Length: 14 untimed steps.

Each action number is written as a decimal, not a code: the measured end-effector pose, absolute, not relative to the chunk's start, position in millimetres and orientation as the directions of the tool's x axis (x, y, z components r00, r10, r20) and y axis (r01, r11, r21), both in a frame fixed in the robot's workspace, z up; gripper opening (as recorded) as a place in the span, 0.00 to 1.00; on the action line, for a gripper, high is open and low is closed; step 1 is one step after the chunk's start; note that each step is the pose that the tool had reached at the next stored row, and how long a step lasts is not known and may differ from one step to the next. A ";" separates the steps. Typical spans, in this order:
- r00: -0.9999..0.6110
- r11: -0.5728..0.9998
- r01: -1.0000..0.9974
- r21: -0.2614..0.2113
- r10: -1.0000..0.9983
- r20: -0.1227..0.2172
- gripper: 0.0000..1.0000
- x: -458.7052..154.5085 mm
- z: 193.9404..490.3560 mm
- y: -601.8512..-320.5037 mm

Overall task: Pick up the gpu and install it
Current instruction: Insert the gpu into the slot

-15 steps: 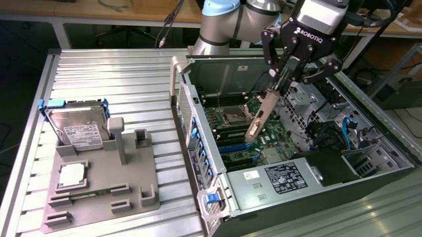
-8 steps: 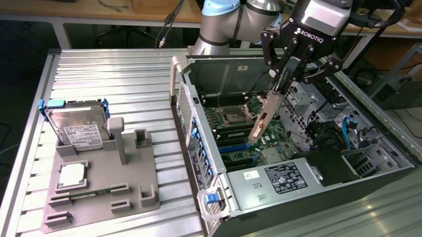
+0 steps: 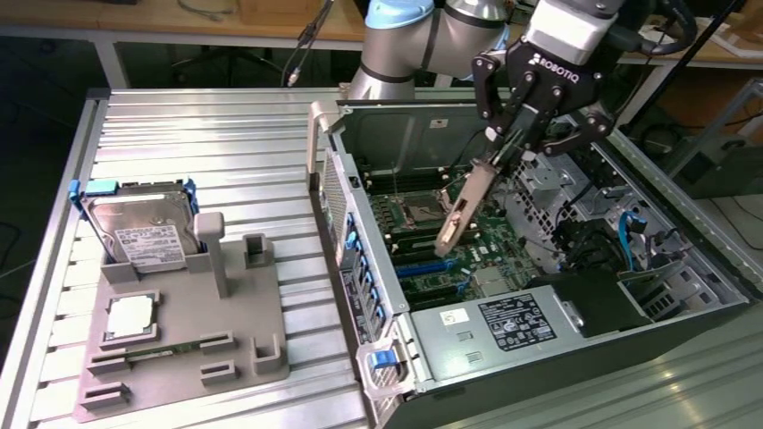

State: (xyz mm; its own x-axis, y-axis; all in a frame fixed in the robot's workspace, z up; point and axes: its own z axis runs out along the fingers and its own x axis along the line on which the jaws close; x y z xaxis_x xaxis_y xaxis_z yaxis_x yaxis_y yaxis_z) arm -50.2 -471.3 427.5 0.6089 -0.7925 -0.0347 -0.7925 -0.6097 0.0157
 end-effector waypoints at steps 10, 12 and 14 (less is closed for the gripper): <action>0.458 -0.458 -0.889 0.016 -0.889 -0.035 0.27 -50.1 423.7 -471.3; 0.413 -0.414 -0.910 0.016 -0.910 -0.035 0.27 -50.0 422.6 -471.3; 0.387 -0.388 -0.922 0.016 -0.921 -0.035 0.27 -49.9 422.0 -471.2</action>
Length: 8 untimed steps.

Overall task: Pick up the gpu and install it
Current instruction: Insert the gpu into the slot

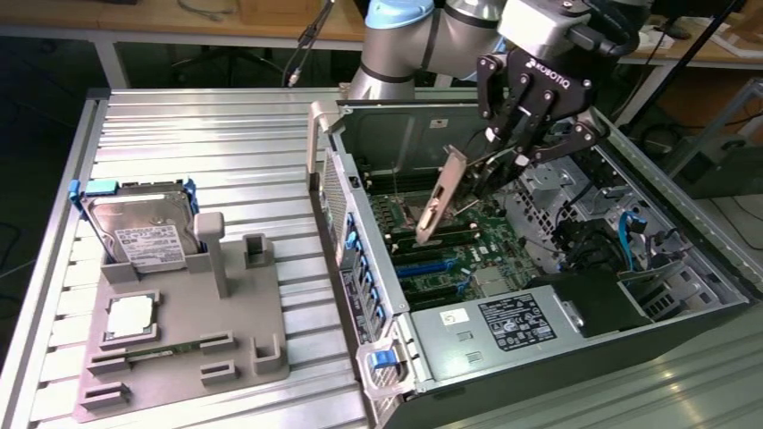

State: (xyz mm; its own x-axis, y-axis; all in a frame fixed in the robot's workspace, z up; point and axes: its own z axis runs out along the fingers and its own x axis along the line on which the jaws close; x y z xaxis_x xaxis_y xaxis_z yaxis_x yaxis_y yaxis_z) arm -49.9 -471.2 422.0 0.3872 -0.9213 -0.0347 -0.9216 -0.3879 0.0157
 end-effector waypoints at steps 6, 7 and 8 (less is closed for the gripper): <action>0.332 -0.333 -0.943 0.016 -0.943 -0.035 0.27 -47.9 420.8 -471.1; 0.323 -0.324 -0.946 0.016 -0.946 -0.035 0.27 -47.4 420.6 -471.1; 0.315 -0.316 -0.949 0.016 -0.948 -0.035 0.27 -46.9 420.4 -471.1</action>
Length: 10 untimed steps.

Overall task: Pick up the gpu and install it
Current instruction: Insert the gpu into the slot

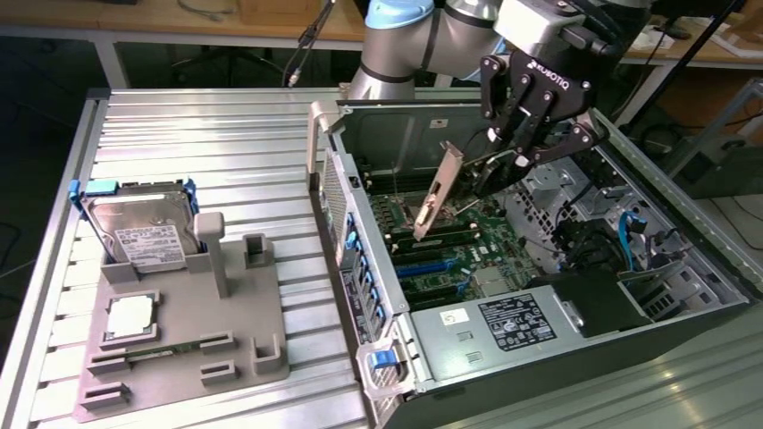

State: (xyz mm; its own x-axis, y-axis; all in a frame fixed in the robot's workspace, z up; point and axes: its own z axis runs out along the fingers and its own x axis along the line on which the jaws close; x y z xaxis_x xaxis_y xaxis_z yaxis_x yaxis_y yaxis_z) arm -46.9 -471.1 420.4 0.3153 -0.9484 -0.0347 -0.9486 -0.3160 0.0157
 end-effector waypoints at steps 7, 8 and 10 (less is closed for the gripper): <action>0.279 -0.279 -0.960 0.016 -0.960 -0.035 0.27 -46.7 417.3 -471.0; 0.259 -0.260 -0.965 0.015 -0.965 -0.035 0.27 -46.6 416.0 -471.0; 0.218 -0.219 -0.976 0.016 -0.975 -0.035 0.27 -46.7 413.3 -471.0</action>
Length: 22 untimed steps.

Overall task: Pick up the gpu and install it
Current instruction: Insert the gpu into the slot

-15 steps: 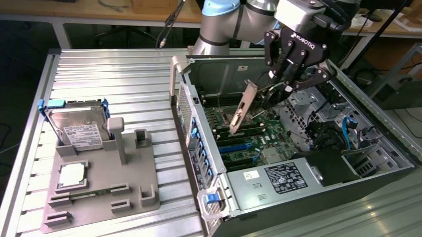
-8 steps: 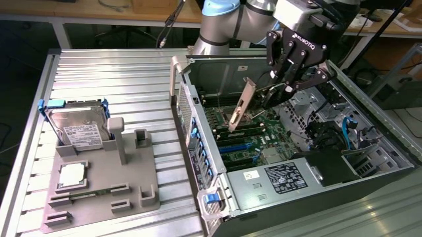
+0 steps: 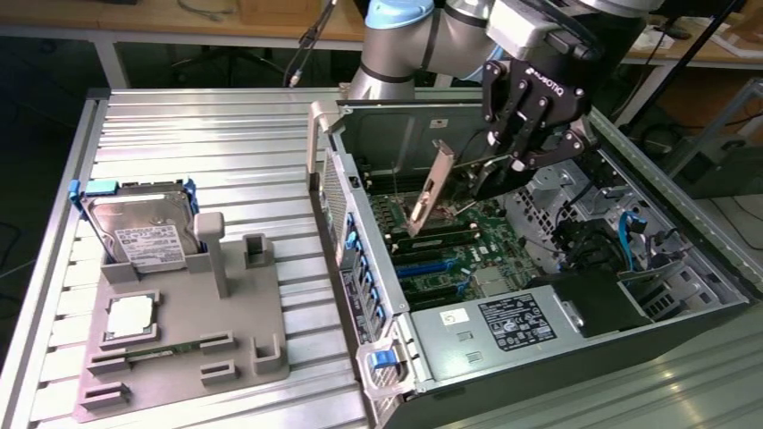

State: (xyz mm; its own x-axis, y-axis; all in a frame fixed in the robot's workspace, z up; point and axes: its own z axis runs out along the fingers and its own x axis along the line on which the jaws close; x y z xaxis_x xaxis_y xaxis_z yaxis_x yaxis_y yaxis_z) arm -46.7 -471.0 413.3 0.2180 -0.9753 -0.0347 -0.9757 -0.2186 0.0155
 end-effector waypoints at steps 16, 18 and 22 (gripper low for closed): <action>-0.120 0.120 -0.993 0.016 -0.992 -0.034 0.27 -45.8 400.6 -471.0; -0.145 0.144 -0.989 0.016 -0.989 -0.034 0.27 -45.4 399.8 -471.0; -0.187 0.186 -0.982 0.016 -0.982 -0.034 0.27 -44.8 398.2 -471.0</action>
